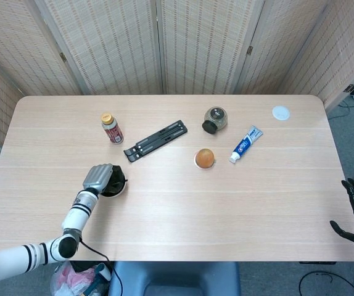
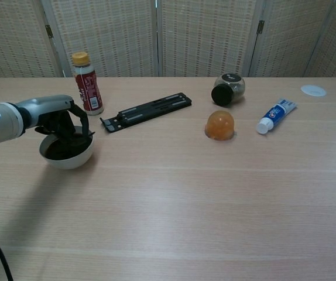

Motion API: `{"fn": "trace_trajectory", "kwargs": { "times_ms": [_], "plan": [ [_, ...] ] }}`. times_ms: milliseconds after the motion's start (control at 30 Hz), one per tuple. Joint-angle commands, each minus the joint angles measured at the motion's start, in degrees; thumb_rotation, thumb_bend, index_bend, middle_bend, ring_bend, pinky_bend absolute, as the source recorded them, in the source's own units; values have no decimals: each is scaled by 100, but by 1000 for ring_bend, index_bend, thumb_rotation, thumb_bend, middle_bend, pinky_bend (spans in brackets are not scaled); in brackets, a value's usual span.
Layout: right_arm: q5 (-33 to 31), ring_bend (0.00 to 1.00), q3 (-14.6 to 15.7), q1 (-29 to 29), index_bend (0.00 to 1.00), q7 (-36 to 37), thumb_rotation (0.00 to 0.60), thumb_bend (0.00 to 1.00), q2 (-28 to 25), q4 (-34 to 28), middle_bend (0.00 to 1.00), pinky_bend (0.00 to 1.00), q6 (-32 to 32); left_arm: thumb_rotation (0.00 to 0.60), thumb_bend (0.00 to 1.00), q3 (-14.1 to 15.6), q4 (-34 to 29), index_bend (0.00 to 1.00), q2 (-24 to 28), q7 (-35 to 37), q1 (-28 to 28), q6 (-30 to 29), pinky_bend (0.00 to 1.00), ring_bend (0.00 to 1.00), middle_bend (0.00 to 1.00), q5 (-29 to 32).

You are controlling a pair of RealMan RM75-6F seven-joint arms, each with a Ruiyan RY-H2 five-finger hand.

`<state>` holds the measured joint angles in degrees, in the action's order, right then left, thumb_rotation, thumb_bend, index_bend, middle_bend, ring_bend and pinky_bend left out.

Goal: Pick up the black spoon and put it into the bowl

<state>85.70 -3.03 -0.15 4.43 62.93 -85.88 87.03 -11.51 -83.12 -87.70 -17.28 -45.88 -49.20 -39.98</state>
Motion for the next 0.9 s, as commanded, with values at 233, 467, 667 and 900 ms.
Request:
{"fn": "trace_trajectory", "kwargs": {
  "times_ms": [233,467,667,900],
  "plan": [
    [-16,128,10,-33,0,23,600,127,-5,10,68,119,26,600,532,-28,-119,689,-116,20,-68,-64,1000,982,1000,-182],
    [-15,128,12,-65,0,43,600,127,-17,4,68,119,71,600,532,-183,363,689,-391,-84,-300,17,1000,982,1000,73],
    [-20,128,11,-66,0,29,600,127,-36,-15,68,119,64,600,532,-199,539,689,-383,-124,-314,28,1000,981,1000,253],
    [23,128,7,-14,0,5,600,127,-37,-28,68,119,16,600,532,-71,384,691,-152,-65,-130,12,1000,982,1000,281]
  ]
}}
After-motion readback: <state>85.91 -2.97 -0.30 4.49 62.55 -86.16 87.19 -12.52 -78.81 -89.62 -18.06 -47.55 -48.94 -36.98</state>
